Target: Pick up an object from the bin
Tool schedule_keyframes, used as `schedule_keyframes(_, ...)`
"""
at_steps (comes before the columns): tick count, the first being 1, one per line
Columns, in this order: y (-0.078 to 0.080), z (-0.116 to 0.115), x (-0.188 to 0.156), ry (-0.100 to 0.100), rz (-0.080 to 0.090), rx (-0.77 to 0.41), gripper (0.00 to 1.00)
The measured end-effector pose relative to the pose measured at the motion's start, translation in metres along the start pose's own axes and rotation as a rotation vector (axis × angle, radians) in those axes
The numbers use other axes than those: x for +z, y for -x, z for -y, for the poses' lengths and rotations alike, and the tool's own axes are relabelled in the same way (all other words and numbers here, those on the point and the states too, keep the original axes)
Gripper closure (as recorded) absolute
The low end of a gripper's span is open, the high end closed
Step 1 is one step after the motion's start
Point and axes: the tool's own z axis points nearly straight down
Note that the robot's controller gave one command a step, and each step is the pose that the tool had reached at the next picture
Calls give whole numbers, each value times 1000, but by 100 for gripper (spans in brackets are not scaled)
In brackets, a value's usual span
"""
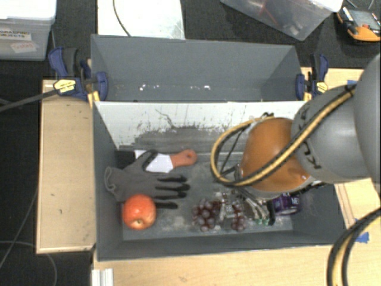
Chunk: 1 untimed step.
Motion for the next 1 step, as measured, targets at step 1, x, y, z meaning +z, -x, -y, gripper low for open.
schedule_keyframes(1, 0, 0, -28, 0, 0, -2, 100)
